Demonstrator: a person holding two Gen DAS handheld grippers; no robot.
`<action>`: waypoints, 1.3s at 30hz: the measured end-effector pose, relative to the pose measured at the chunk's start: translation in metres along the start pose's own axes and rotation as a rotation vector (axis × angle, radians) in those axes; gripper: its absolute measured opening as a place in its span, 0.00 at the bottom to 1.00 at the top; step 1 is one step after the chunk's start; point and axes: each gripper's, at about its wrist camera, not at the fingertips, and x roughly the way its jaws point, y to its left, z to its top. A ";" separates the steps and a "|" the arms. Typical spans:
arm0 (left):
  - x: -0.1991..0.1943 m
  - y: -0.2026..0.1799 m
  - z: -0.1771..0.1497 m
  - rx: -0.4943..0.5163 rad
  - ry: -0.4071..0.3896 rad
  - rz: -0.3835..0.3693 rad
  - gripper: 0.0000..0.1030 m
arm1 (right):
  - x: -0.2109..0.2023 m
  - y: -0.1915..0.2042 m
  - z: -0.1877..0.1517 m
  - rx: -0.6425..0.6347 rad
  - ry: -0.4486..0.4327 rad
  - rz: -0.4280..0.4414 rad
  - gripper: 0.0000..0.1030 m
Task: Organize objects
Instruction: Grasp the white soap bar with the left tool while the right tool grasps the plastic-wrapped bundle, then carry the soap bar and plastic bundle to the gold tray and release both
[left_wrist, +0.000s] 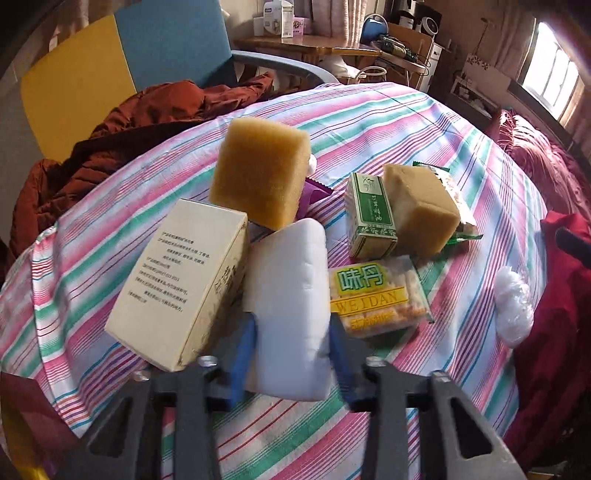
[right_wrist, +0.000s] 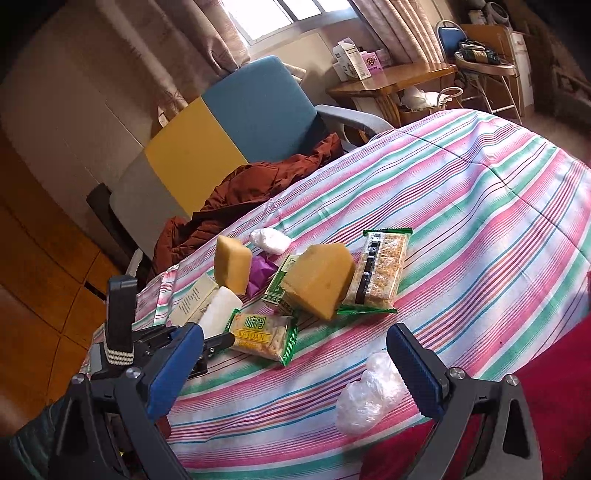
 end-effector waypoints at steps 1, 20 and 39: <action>-0.002 0.003 -0.001 -0.013 -0.007 -0.004 0.35 | 0.000 0.000 0.000 0.000 0.000 -0.002 0.97; -0.100 -0.016 -0.075 -0.174 -0.198 -0.194 0.29 | 0.037 0.006 -0.010 -0.229 0.441 -0.109 0.97; -0.165 0.021 -0.153 -0.343 -0.320 -0.202 0.29 | 0.063 0.023 -0.031 -0.517 0.557 -0.289 0.48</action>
